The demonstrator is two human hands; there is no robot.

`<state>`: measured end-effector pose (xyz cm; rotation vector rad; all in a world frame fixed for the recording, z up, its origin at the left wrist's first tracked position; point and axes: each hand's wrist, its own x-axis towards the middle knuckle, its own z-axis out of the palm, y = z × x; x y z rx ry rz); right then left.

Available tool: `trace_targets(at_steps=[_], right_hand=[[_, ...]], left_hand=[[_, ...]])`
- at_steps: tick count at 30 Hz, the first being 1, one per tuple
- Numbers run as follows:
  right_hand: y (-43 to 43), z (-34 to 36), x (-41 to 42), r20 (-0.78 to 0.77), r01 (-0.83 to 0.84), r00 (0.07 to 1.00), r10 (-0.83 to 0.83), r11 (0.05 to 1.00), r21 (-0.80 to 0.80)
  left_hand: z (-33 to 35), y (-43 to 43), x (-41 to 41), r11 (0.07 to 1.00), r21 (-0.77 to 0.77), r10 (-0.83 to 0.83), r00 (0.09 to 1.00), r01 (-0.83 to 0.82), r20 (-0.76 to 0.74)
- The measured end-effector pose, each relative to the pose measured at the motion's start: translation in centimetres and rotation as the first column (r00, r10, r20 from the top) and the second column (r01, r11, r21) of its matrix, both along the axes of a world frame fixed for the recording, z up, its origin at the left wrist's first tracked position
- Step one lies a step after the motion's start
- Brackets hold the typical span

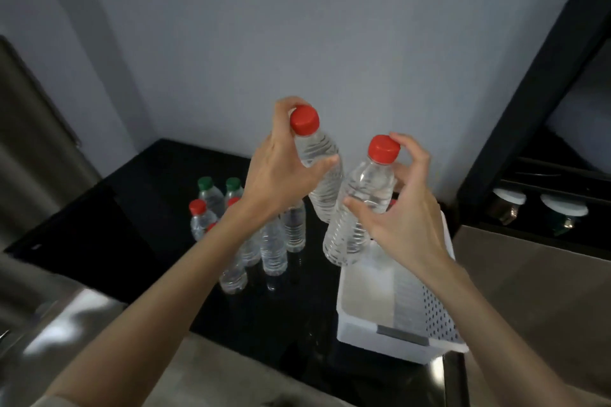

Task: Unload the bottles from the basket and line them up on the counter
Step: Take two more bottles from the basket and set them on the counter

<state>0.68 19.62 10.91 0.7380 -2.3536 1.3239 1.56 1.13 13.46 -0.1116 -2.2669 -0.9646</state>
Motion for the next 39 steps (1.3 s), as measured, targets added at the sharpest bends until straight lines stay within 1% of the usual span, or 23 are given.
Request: trace_targets(at_steps=[3, 8, 11, 15, 21, 25, 29, 36, 39], right_hand=[[-3.6, 0.6, 0.6, 0.033, -0.131, 0.991, 0.13, 0.991, 0.028], [-10.5, 0.3, 1.8, 0.064, -0.313, 0.949, 0.308, 0.944, 0.1], [-15.4, -0.4, 2.4, 0.117, -0.411, 0.908, 0.402, 0.91, 0.062], [-22.3, -1.7, 3.2, 0.157, -0.487, 0.865, 0.477, 0.873, 0.028], [-31.6, -5.0, 3.5, 0.165, -0.445, 0.886, 0.432, 0.894, 0.049], [-35.9, -7.6, 3.0, 0.178, -0.362, 0.924, 0.338, 0.924, 0.126], [-38.5, -10.8, 1.8, 0.244, -0.286, 0.941, 0.233, 0.935, 0.21], [-41.2, -16.4, 0.3, 0.304, -0.281, 0.935, 0.182, 0.903, 0.324], [-41.7, -17.8, -0.4, 0.339, -0.252, 0.932, 0.129, 0.903, 0.349]], left_hand=[[0.3, -3.4, 2.7, 0.997, 0.018, 0.08, 0.995, -0.081, 0.059], [-0.4, -10.6, 7.1, 0.975, 0.057, 0.211, 0.974, -0.216, 0.08], [-0.9, -15.6, 9.3, 0.954, 0.078, 0.28, 0.954, -0.29, 0.11], [-1.7, -22.3, 11.0, 0.933, 0.04, 0.348, 0.924, -0.358, 0.159], [-5.3, -31.2, 10.7, 0.917, -0.032, 0.391, 0.884, -0.397, 0.255], [-9.5, -35.4, 9.6, 0.912, -0.057, 0.4, 0.847, -0.407, 0.349], [-13.7, -38.1, 8.2, 0.918, -0.084, 0.386, 0.821, -0.389, 0.421], [-18.2, -40.4, 6.0, 0.925, -0.107, 0.365, 0.776, -0.364, 0.515], [-19.3, -40.7, 5.5, 0.923, -0.102, 0.369, 0.776, -0.372, 0.511]])
